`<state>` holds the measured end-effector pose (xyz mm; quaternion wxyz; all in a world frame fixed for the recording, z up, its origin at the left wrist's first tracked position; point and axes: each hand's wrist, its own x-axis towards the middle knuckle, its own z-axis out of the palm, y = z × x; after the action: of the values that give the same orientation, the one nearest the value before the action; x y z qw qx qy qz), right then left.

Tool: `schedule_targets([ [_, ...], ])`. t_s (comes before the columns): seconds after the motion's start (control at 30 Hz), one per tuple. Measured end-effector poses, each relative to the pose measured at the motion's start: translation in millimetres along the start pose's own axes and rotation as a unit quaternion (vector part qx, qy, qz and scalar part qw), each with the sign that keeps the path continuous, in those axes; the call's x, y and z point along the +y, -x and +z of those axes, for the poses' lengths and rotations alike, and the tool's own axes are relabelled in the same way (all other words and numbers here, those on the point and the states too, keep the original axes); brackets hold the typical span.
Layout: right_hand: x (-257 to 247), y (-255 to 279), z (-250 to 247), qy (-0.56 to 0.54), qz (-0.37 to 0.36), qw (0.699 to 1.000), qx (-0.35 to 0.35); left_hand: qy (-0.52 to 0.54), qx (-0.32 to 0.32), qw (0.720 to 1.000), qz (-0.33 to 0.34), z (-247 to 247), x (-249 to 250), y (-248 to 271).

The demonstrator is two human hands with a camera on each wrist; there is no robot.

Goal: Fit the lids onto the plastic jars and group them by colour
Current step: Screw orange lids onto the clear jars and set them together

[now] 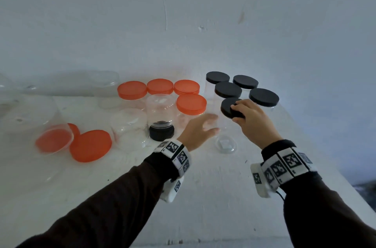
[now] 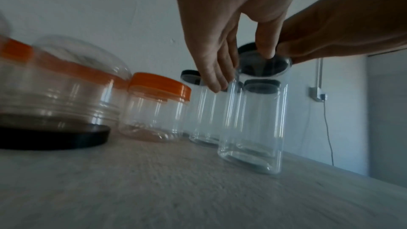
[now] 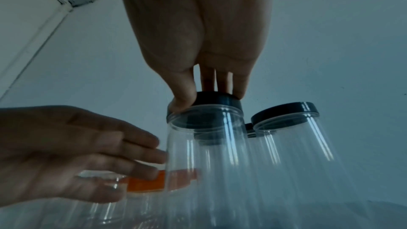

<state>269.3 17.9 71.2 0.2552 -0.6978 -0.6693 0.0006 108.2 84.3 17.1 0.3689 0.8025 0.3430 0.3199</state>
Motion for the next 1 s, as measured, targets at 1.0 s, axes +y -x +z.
schedule_targets([
  [1.0,-207.7,-57.6,154.3,0.107,-0.171,0.945,-0.257,-0.372,-0.156,0.884,-0.236,-213.9,-136.7,131.2],
])
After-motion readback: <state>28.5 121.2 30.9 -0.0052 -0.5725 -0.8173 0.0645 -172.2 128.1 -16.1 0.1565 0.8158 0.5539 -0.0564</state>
